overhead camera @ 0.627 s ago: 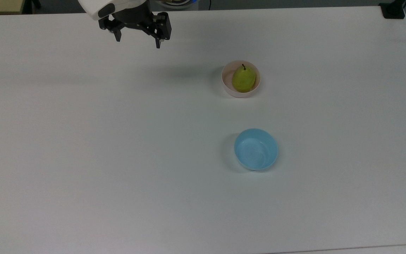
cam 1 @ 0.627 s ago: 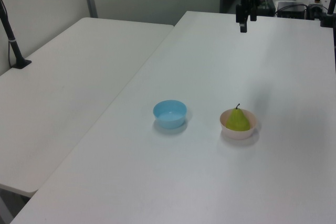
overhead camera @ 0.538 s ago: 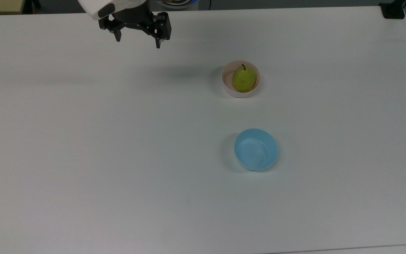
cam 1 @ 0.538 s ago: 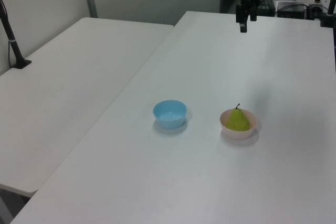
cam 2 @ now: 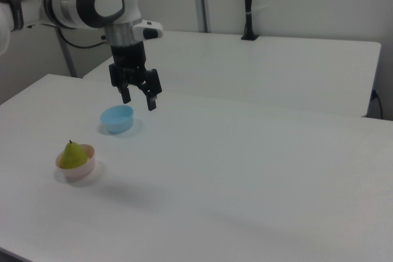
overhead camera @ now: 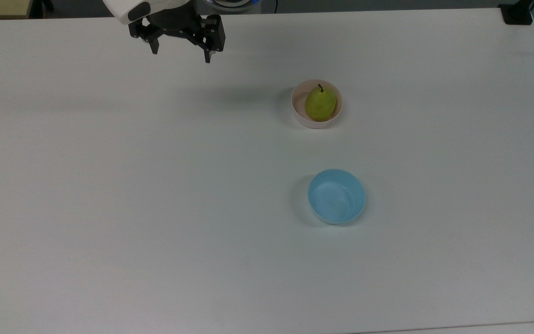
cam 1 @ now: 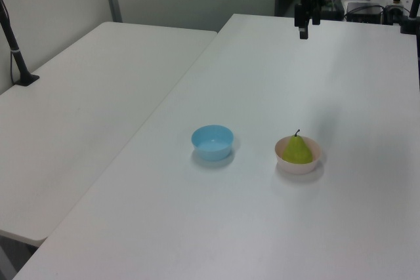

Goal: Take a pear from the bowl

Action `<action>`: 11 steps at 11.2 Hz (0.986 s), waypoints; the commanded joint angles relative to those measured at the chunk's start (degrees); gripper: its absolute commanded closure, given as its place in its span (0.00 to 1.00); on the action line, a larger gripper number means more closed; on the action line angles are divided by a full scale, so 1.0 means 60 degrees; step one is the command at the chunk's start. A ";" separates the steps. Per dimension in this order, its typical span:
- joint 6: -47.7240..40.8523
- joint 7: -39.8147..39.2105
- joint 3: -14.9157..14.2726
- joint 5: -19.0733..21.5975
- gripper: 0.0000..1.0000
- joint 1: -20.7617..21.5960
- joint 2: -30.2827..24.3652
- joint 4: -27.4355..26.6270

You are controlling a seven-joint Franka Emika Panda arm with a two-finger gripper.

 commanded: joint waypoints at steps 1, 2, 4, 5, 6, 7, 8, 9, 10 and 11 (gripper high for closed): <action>-0.0130 -0.0079 0.0213 0.0159 0.00 0.0372 -0.0139 0.0044; -0.0116 -0.0093 0.0228 0.0377 0.00 0.0737 -0.0124 0.0044; -0.0115 -0.0079 0.0228 0.0613 0.00 0.1484 -0.0052 0.0029; -0.0115 -0.0079 0.0228 0.0730 0.00 0.1865 0.0050 0.0000; -0.0144 -0.0064 0.0228 0.0745 0.00 0.2246 0.0197 -0.0044; -0.0145 -0.0050 0.0228 0.0745 0.00 0.2641 0.0430 -0.0058; -0.0145 0.0009 0.0214 0.0731 0.00 0.3022 0.0708 -0.0117; -0.0130 -0.0005 0.0214 0.0716 0.00 0.3301 0.1001 -0.0219; -0.0101 -0.0020 0.0214 0.0644 0.00 0.3594 0.1381 -0.0249; -0.0028 -0.0020 0.0214 0.0643 0.00 0.3699 0.1689 -0.0249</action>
